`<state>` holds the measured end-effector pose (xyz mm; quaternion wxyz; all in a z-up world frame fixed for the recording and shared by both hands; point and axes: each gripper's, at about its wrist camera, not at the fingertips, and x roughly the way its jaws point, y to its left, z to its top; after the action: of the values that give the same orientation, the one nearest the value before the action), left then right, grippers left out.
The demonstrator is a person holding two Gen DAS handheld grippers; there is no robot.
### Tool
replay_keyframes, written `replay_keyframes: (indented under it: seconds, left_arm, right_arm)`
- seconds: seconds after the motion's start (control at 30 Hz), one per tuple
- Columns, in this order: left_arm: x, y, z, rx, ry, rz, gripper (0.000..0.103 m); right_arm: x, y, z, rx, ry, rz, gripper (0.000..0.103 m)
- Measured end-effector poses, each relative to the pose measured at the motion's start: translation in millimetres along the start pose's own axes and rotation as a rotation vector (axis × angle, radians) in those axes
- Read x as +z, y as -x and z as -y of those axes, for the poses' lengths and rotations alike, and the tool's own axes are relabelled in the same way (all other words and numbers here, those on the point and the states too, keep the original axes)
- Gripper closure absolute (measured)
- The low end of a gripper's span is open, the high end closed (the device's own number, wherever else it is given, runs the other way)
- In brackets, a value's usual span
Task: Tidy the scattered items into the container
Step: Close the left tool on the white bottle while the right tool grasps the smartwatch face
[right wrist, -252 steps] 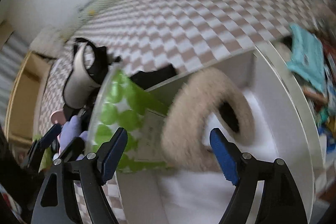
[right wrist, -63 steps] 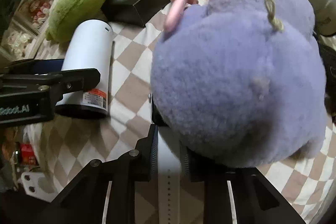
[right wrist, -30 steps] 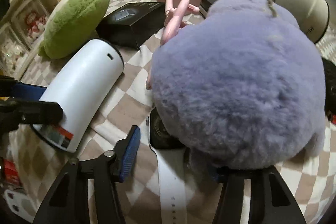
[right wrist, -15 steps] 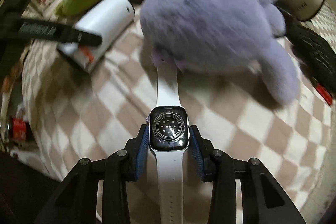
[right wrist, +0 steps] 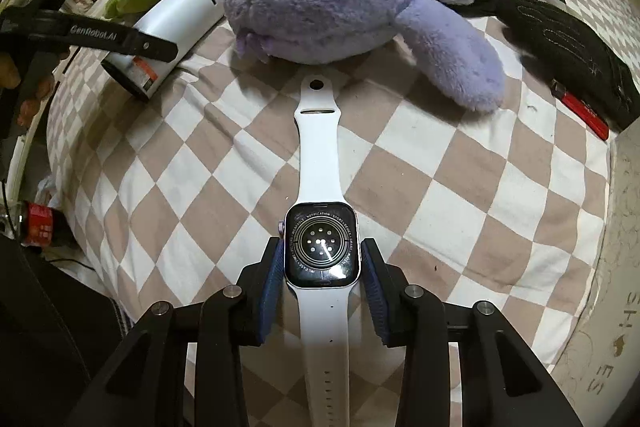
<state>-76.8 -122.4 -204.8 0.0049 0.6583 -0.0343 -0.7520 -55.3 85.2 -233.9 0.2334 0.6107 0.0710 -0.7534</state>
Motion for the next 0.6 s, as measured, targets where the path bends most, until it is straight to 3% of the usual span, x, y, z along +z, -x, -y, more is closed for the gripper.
replay_keyframes:
  seconds: [0.17, 0.5, 0.6]
  left_arm:
    - [-11, 2, 17, 0.035, -0.071, 0.005, 0.036]
    - [-4, -6, 42, 0.116, -0.090, 0.006, 0.036]
    - [-1, -7, 47, 0.125, -0.067, -0.001, 0.036]
  right_arm:
    - [-1, -2, -1, -0.012, -0.011, 0.000, 0.063]
    - [3, 6, -14, -0.089, 0.028, -0.033, 0.063]
    - [3, 11, -12, -0.067, 0.010, -0.042, 0.063]
